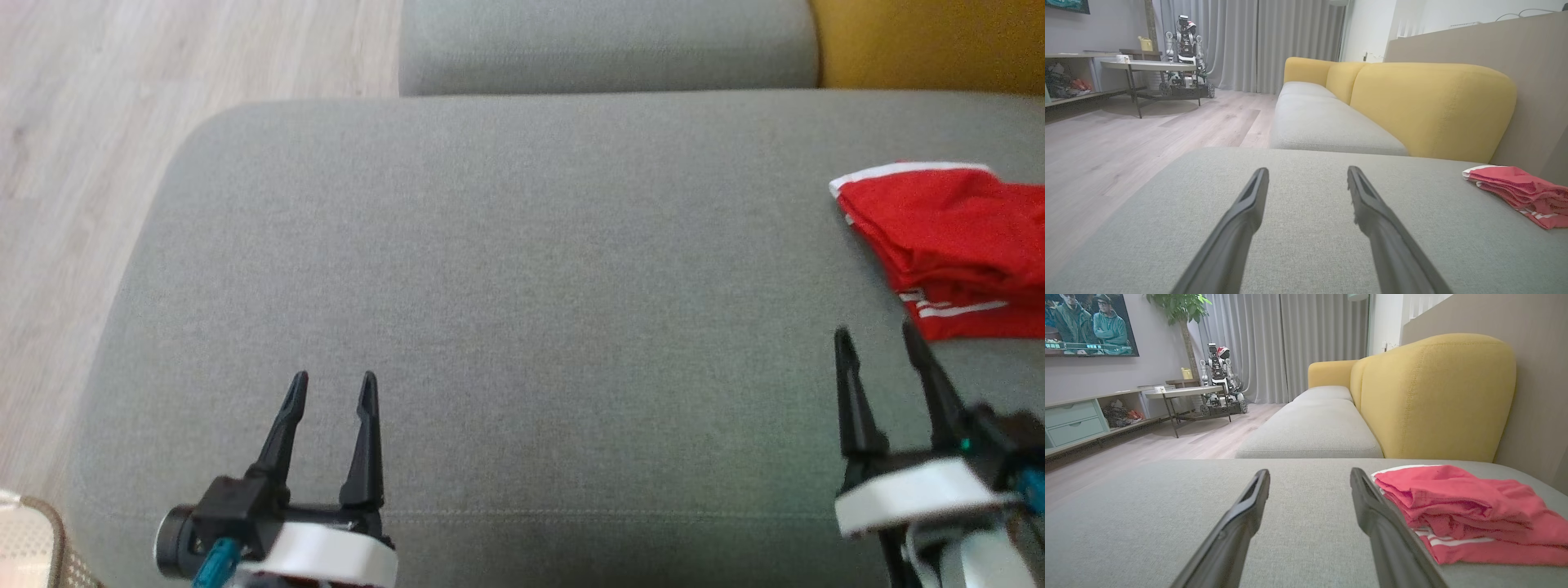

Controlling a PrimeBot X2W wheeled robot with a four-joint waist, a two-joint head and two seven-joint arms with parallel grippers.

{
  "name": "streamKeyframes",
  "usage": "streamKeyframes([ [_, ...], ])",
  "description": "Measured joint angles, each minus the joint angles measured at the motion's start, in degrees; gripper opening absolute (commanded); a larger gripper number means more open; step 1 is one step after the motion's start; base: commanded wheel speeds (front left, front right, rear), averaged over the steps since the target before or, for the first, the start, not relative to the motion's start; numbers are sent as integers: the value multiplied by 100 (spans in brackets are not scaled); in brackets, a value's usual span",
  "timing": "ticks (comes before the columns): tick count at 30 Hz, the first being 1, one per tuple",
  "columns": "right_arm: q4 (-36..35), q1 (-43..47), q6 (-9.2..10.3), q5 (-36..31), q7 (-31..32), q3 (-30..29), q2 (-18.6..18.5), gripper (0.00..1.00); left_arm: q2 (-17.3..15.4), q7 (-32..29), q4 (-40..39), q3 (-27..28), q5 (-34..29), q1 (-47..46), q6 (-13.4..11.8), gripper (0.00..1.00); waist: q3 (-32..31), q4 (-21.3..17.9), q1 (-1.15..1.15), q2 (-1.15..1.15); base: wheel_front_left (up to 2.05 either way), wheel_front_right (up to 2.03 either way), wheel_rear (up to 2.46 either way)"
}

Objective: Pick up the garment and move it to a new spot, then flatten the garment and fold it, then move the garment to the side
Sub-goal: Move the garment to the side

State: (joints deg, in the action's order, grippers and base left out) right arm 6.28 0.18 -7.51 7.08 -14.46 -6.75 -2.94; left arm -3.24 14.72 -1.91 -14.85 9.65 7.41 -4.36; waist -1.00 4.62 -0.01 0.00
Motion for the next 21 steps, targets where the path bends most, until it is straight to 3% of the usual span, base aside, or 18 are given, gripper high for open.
streamKeyframes([
  [6,-421,547,0,182,0,165,38,100,-1,0,-136,96,-211,75,242,100,-163,-61,0,0,0,0,0],
  [21,-443,776,0,309,0,280,56,100,-2,0,-138,212,-305,309,342,100,-339,-231,0,0,0,0,0],
])
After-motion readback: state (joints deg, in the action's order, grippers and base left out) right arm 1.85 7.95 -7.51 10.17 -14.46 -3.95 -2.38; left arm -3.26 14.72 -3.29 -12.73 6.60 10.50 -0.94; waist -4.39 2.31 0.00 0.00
